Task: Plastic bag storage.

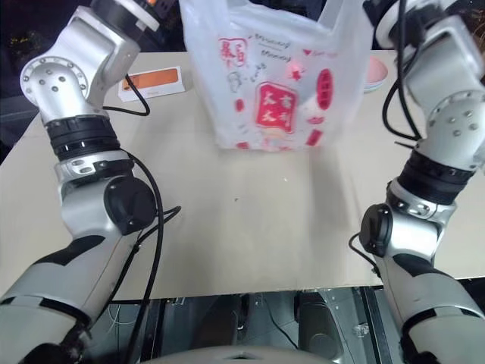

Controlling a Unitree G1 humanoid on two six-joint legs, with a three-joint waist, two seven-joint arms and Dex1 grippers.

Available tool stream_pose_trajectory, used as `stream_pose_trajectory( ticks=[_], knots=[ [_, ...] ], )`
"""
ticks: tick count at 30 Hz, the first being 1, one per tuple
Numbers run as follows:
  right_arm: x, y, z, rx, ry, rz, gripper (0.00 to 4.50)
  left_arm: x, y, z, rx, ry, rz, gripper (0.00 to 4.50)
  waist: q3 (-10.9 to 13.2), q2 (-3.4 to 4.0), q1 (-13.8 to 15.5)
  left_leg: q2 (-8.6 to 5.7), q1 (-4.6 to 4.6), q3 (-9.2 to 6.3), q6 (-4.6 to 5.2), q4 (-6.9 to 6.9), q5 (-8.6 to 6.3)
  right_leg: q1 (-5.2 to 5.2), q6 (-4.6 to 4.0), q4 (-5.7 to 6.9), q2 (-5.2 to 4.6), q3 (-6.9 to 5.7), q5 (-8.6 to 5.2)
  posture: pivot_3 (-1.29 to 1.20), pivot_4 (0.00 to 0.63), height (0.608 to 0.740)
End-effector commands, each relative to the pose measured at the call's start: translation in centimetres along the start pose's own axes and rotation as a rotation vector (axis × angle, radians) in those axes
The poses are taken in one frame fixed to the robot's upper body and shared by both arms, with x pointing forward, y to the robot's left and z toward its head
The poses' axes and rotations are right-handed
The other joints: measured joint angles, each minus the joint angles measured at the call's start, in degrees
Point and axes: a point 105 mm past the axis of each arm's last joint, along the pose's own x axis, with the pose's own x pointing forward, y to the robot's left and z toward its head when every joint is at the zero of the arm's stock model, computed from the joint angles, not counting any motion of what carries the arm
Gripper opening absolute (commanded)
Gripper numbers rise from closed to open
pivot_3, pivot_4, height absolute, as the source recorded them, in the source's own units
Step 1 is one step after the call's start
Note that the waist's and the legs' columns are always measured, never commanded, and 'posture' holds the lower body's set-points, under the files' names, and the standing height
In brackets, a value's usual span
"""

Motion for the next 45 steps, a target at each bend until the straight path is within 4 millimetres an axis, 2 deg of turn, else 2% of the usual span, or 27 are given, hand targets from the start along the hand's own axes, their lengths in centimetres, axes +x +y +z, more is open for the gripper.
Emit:
stream_pose_trajectory(
  ticks=[1,3,6,11,14,17,21,23,25,27,30,33,36,37,38,42,45],
  knots=[
    [-1.3,1.1,1.3,-0.037,-0.021,0.039,0.09,-0.6,-0.8,-0.9,0.118,0.073,-0.023,0.00,0.00,0.01,-0.04,0.00,-0.01,0.02,0.00,0.00,0.00,-0.01,0.00,-0.01,-0.01,0.02,0.00,0.00,0.150,0.740],
    [-3.1,0.5,-0.4,-0.062,0.049,0.014,0.09,-1.9,-0.4,-3.3,0.179,0.171,-0.006,0.00,-0.03,0.01,-0.04,0.00,0.02,0.04,0.00,-0.10,0.00,0.01,0.00,-0.06,-0.02,0.05,0.00,0.00,0.150,0.740],
    [-6.4,0.0,-4.0,-0.087,0.182,-0.022,0.09,-4.4,0.8,-6.7,0.211,0.285,0.048,0.00,-0.05,0.01,-0.03,0.05,0.02,0.04,0.00,-0.14,0.00,0.01,-0.05,-0.05,-0.02,0.04,-0.03,0.00,0.150,0.740],
    [-12.8,0.6,-11.1,-0.083,0.464,-0.040,0.09,-10.3,3.4,-12.6,0.234,0.470,0.185,0.00,-0.06,0.02,-0.11,0.06,0.00,0.15,0.01,-0.12,0.00,-0.11,-0.09,0.04,-0.03,0.14,-0.05,0.00,0.150,0.740],
    [-16.1,1.2,-14.1,-0.065,0.611,-0.032,0.09,-13.7,4.7,-15.3,0.284,0.583,0.247,0.00,-0.06,0.02,-0.14,0.07,0.10,0.22,0.01,-0.11,0.00,-0.08,-0.08,0.09,0.00,0.22,-0.06,0.00,0.150,0.740],
    [-18.7,1.1,-16.2,-0.071,0.730,-0.038,0.09,-16.5,5.9,-17.2,0.323,0.670,0.293,0.00,-0.06,0.01,-0.05,0.09,0.20,0.30,0.02,-0.06,0.00,-0.05,-0.07,0.12,0.04,0.31,-0.06,0.00,0.150,0.740],
    [-21.8,-1.1,-19.5,-0.133,0.905,-0.100,0.09,-19.1,7.6,-18.8,0.398,0.741,0.344,0.00,-0.13,-0.09,0.08,0.17,0.25,0.33,0.02,0.30,0.00,0.14,-0.19,0.10,0.12,0.33,-0.22,0.00,0.150,0.740],
    [-23.0,-2.4,-20.7,-0.188,0.966,-0.122,0.09,-20.1,8.3,-19.0,0.444,0.763,0.371,0.00,-0.17,-0.14,0.14,0.17,0.28,0.35,0.02,0.46,0.00,0.23,-0.09,0.10,0.12,0.35,-0.27,0.00,0.150,0.740],
    [-23.1,-3.5,-20.7,-0.237,0.944,-0.154,0.09,-20.0,8.4,-18.8,0.471,0.744,0.362,0.00,-0.18,-0.15,0.16,0.17,0.30,0.37,0.02,0.50,0.00,0.26,-0.08,0.10,0.13,0.38,-0.27,0.00,0.150,0.740],
    [-23.0,-4.1,-19.8,-0.318,0.905,-0.130,0.09,-19.8,8.3,-17.6,0.454,0.703,0.357,0.00,-0.18,-0.15,0.25,0.17,0.27,0.36,0.02,0.51,0.00,0.25,-0.07,0.10,0.14,0.38,-0.27,0.00,0.150,0.740],
    [-23.4,-4.1,-18.8,-0.383,0.871,-0.085,1.55,-19.7,6.9,-16.2,0.436,0.641,0.295,0.97,-0.19,-0.18,0.29,0.19,0.21,0.35,0.03,0.50,-0.02,0.24,0.11,0.06,0.14,0.36,-0.17,0.00,0.150,0.740],
    [-23.9,-4.0,-18.1,-0.448,0.851,-0.051,2.68,-20.4,6.4,-15.6,0.449,0.630,0.295,2.14,-0.20,-0.18,0.30,0.19,0.21,0.36,0.04,0.47,-0.03,0.24,0.14,0.03,0.14,0.37,-0.15,0.00,0.150,0.740],
    [-25.4,-4.2,-17.2,-0.535,0.868,-0.035,4.17,-22.2,6.0,-14.7,0.472,0.636,0.347,3.65,-0.20,-0.18,0.32,0.20,0.21,0.36,0.04,0.46,-0.04,0.23,0.13,0.00,0.14,0.37,-0.17,0.00,0.150,0.740],
    [-26.1,-4.5,-16.4,-0.566,0.867,-0.049,4.50,-23.2,6.3,-13.9,0.497,0.637,0.398,4.14,-0.21,-0.20,0.34,0.21,0.21,0.35,0.04,0.45,-0.04,0.24,0.12,0.00,0.14,0.35,-0.19,0.00,0.150,0.740],
    [-26.6,-4.7,-15.8,-0.591,0.864,-0.061,4.50,-24.0,6.5,-13.3,0.521,0.638,0.437,4.48,-0.21,-0.20,0.38,0.22,0.22,0.36,0.04,0.45,-0.04,0.24,0.07,0.00,0.14,0.36,-0.22,0.00,0.150,0.740],
    [-28.5,-5.7,-13.8,-0.645,0.881,-0.079,4.50,-25.9,6.4,-11.5,0.573,0.636,0.504,4.48,-0.27,-0.29,0.48,0.23,0.29,0.39,0.04,0.52,-0.04,0.28,0.00,0.02,0.13,0.37,-0.30,0.00,0.150,0.740],
    [-29.0,-6.2,-12.5,-0.651,0.879,-0.082,4.50,-26.6,6.3,-10.6,0.596,0.639,0.526,4.48,-0.38,-0.48,0.50,0.28,0.63,0.42,0.02,0.52,-0.06,0.60,-0.01,-0.04,0.12,0.36,-0.32,0.00,0.150,0.740]
  ],
)
